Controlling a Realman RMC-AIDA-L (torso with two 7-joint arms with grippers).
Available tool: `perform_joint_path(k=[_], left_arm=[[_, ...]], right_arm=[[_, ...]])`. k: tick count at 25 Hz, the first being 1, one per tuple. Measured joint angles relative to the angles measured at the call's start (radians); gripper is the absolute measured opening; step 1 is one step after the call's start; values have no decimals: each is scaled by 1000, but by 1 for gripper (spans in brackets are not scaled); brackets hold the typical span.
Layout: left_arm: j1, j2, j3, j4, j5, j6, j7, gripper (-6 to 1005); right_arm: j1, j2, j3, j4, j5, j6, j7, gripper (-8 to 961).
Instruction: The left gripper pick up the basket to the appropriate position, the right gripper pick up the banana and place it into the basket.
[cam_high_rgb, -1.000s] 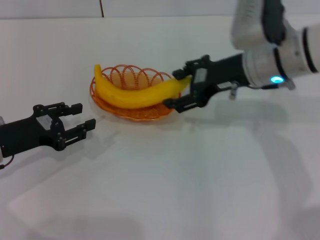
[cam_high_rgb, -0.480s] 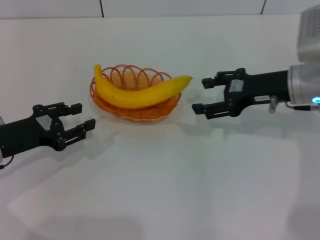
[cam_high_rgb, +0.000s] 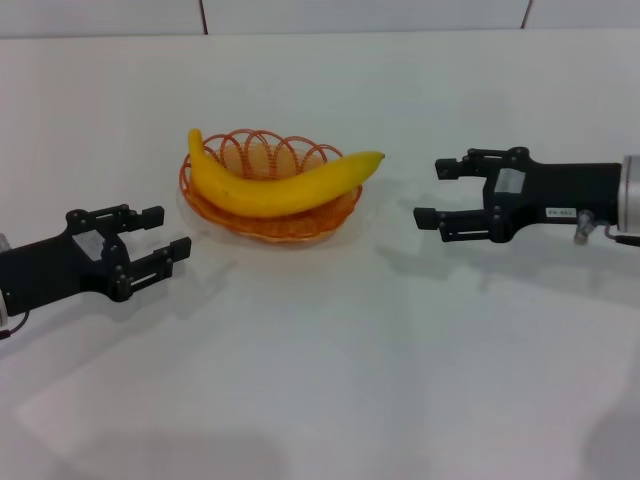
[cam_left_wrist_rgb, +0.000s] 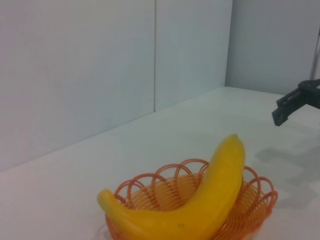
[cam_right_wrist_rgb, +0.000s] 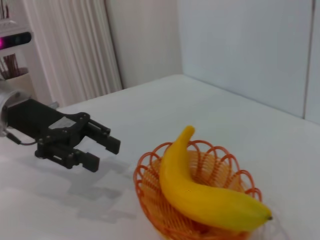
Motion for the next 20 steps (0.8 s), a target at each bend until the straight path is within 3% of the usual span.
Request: perform_joint_path(k=[8, 10, 20], left_arm=[[0, 0, 0, -2, 0, 0, 1, 551], [0, -1, -1, -3, 0, 0, 1, 551], [0, 0, -9, -14, 0, 0, 3, 551]], right_arm=[[-18, -18, 96, 86, 0, -48, -123, 821], [-22, -31, 125, 119, 0, -76, -168, 821], [-45, -41, 138, 153, 0, -81, -224, 821]])
